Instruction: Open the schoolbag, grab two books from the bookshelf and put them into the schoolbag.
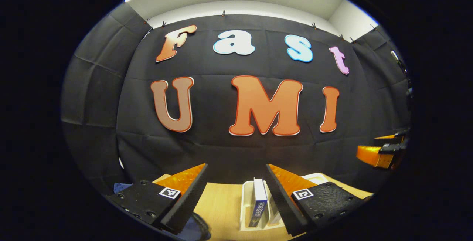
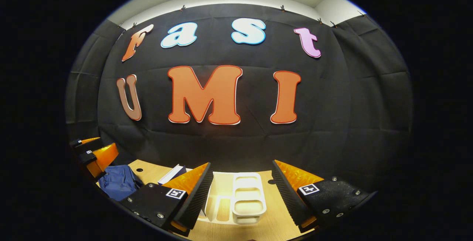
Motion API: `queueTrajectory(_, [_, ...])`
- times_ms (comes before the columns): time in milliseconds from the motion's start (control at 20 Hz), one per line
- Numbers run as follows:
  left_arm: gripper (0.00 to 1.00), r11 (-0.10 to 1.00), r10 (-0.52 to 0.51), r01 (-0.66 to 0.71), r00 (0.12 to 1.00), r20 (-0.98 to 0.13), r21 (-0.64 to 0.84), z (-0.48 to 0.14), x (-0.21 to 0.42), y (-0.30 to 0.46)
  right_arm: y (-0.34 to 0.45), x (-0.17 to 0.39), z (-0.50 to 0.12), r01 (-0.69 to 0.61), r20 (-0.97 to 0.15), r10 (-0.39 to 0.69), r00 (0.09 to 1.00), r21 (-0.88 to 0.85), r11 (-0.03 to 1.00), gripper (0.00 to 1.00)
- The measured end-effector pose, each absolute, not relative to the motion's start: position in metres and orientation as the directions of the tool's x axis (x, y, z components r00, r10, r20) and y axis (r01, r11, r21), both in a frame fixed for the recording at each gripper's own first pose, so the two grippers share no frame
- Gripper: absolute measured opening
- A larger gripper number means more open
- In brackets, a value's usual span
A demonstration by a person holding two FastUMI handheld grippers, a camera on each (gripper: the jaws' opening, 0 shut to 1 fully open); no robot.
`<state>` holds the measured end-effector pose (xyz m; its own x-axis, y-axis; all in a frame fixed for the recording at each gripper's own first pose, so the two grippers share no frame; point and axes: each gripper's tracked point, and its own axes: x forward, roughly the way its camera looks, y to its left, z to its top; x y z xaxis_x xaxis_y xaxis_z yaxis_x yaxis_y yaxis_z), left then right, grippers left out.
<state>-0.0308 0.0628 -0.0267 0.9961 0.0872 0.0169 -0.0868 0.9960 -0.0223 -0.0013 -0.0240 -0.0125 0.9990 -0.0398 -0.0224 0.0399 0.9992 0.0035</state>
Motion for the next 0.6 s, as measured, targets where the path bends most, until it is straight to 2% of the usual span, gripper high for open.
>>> queueTrajectory(450, [0.94,0.982,0.140,-0.115,0.976,-0.167,0.153,-0.103,-0.047,0.108,-0.035,0.003,-0.032,0.037,-0.060,-0.037,0.997,-0.009,0.999,0.94])
queueTrajectory(600, [0.95,0.967,0.172,-0.098,0.931,-0.323,0.233,-0.157,-0.062,0.126,-0.036,0.006,-0.039,0.026,-0.069,-0.027,0.997,-0.008,1.000,0.94])
